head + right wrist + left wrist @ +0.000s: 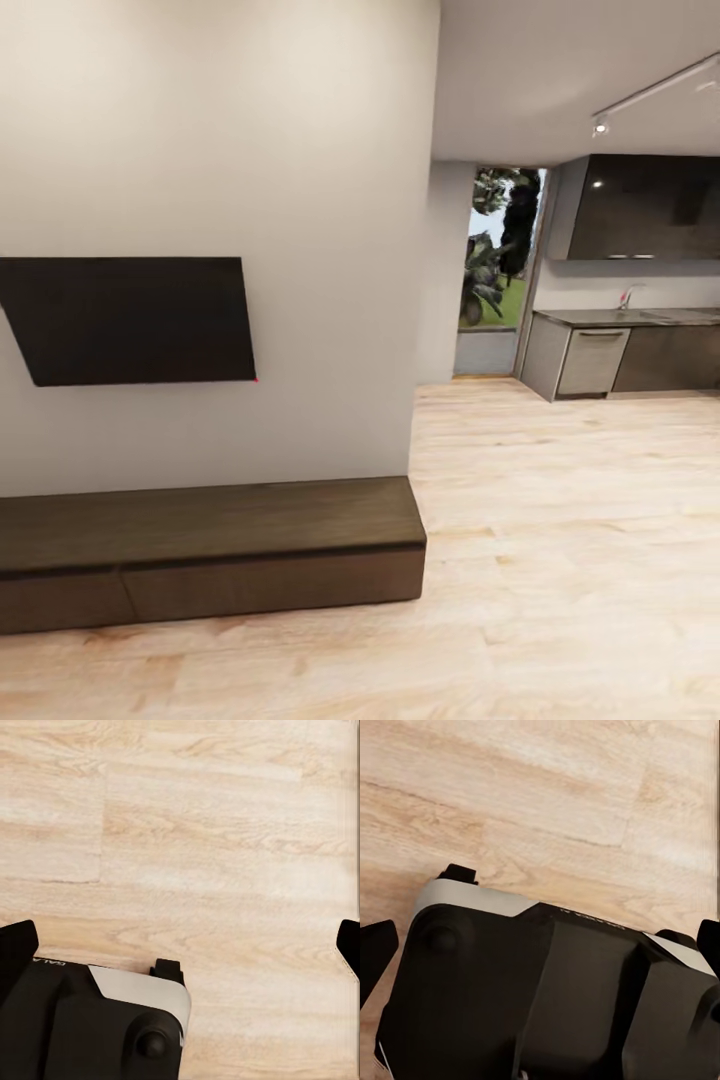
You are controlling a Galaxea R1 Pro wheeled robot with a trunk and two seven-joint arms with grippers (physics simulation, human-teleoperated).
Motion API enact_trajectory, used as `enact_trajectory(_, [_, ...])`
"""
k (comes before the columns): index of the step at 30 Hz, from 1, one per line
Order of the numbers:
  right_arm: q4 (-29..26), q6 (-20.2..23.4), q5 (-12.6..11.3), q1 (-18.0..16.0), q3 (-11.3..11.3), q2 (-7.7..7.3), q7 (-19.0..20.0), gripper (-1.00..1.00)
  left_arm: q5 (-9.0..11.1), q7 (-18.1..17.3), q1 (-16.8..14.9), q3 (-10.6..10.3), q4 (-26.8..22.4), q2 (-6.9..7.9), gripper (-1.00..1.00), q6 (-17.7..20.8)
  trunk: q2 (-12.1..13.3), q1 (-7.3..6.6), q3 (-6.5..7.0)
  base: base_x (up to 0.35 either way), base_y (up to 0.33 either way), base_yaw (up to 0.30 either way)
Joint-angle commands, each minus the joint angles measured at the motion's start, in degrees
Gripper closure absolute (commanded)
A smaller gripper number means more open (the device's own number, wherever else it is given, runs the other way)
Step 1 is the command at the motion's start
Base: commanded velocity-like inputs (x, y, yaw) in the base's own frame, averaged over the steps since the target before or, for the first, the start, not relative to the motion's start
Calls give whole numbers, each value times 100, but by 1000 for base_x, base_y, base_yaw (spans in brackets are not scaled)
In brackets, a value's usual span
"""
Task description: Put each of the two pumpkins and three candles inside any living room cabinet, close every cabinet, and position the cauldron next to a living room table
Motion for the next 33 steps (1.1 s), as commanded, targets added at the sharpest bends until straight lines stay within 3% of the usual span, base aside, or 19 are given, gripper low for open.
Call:
enact_trajectory(1, [-13,40,47,2,18,-1,9,-100,51,33,1,-42,-17,1,-100,26,-3,5,-2,276,-73,-12])
enact_trajectory(11, [-13,40,55,2,22,-1,10,-100,60,31,0,-34,-22,1,-100,15,-3,5,-2,87,-22,13])
enact_trajectory(18, [-13,40,55,2,15,-1,10,-100,60,31,0,-33,-22,1,-100,17,-3,5,-2,217,-160,191])
enact_trajectory(33, [30,40,41,2,-1,-1,10,-100,49,31,0,-42,-25,1,-100,9,-3,5,-2,181,-136,14])
